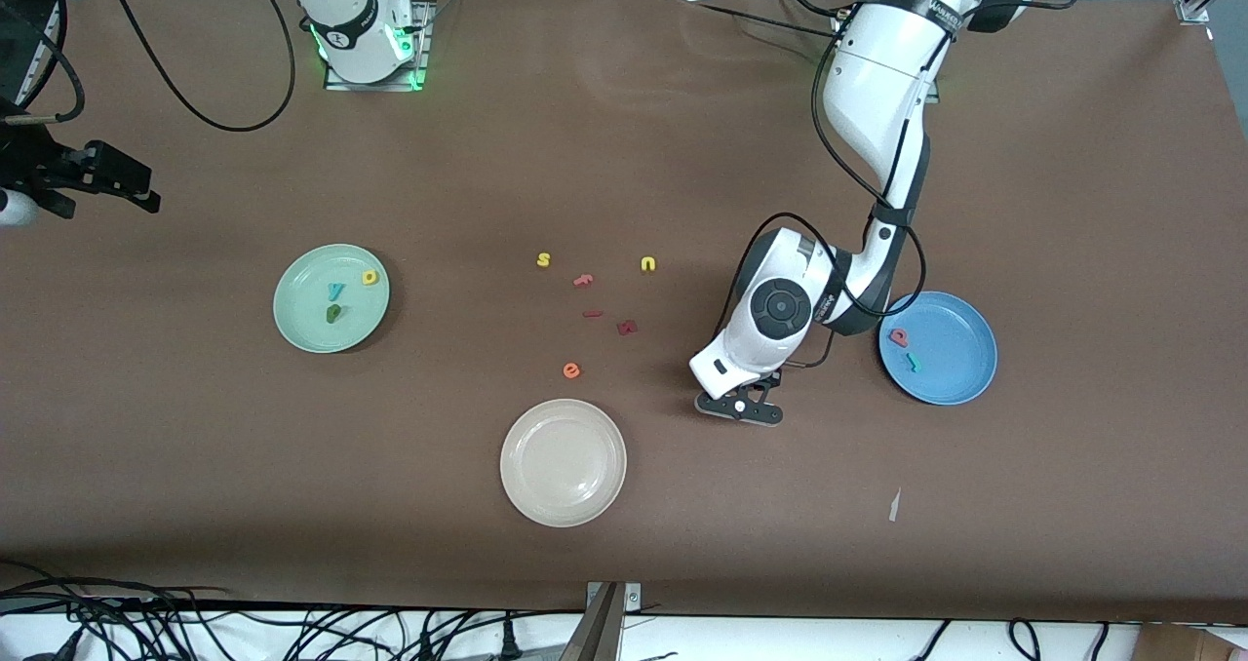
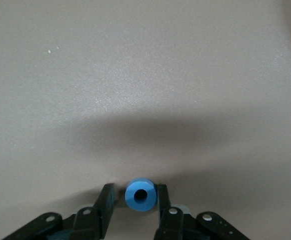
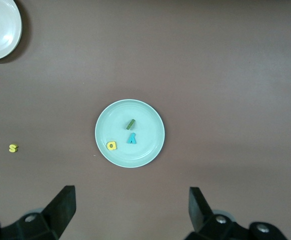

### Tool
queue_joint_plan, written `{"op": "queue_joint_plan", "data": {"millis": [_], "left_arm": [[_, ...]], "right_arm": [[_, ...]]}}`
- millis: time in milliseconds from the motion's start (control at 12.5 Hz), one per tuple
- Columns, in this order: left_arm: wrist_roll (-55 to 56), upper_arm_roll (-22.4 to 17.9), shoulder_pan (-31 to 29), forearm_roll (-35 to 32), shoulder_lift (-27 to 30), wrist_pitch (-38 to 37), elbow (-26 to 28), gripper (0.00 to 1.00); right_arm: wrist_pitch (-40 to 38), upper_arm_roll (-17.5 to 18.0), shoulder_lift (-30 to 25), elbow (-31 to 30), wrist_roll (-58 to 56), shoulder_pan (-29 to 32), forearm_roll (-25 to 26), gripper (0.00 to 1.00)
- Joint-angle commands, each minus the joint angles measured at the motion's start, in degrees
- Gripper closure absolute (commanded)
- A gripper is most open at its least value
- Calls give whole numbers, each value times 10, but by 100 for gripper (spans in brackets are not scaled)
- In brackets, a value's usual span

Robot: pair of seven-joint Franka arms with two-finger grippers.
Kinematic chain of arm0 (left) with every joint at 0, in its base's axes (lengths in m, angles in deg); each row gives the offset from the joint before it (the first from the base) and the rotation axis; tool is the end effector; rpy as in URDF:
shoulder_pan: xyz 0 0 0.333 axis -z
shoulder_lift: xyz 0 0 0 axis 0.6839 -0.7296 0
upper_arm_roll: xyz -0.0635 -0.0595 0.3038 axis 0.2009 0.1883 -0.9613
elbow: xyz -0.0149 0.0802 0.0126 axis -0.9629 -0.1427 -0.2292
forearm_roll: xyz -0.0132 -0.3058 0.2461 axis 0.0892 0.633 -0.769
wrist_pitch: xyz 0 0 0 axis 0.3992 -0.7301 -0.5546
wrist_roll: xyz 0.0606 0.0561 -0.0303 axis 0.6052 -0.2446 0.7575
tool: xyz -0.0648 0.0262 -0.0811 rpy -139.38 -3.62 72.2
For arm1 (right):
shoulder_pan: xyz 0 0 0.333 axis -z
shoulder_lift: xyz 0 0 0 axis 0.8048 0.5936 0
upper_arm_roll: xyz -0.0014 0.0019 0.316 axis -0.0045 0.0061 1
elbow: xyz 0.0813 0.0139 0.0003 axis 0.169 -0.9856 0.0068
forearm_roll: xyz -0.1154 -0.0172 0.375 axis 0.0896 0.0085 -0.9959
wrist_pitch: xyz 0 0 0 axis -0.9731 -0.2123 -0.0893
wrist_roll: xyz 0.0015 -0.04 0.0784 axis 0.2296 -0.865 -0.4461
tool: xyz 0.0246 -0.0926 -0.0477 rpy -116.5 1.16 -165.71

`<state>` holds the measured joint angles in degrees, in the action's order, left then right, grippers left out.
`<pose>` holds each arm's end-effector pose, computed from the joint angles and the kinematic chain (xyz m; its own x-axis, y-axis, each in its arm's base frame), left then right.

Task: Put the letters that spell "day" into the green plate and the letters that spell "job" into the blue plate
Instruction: 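Carry the blue o to the blue plate and open the left gripper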

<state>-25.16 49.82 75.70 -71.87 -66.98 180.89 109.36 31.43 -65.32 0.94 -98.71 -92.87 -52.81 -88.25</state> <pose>0.6496 -0.3389 0.1743 0.9841 -0.1731 0.0402 -0.1748 -0.9836 0.0435 0.5616 -0.0258 0.5950 0.9970 0.0779 0.0006 0.0779 -0.9969 -0.0133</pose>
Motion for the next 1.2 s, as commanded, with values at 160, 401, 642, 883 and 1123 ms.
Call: {"op": "queue_joint_plan", "data": {"millis": [160,401,642,883,1123], "left_arm": [[9,-10,9,-12,-16,0,-18,100],[5,-11,3,-13,-9,3,-17,100],[-56,-13,-69,-15,84,-50,25,100],[-207,8,-173,-14,212,-58,180,100],[-285,26,-264,-16,294,-52,313,100]], "right_arm": [[-9,3,6,14,-2,5,-2,0],[-10,4,6,14,0,5,-1,0],[-10,4,6,14,1,5,-2,0],[-10,5,6,14,1,4,-2,0],[-10,5,6,14,1,4,-2,0]]}}
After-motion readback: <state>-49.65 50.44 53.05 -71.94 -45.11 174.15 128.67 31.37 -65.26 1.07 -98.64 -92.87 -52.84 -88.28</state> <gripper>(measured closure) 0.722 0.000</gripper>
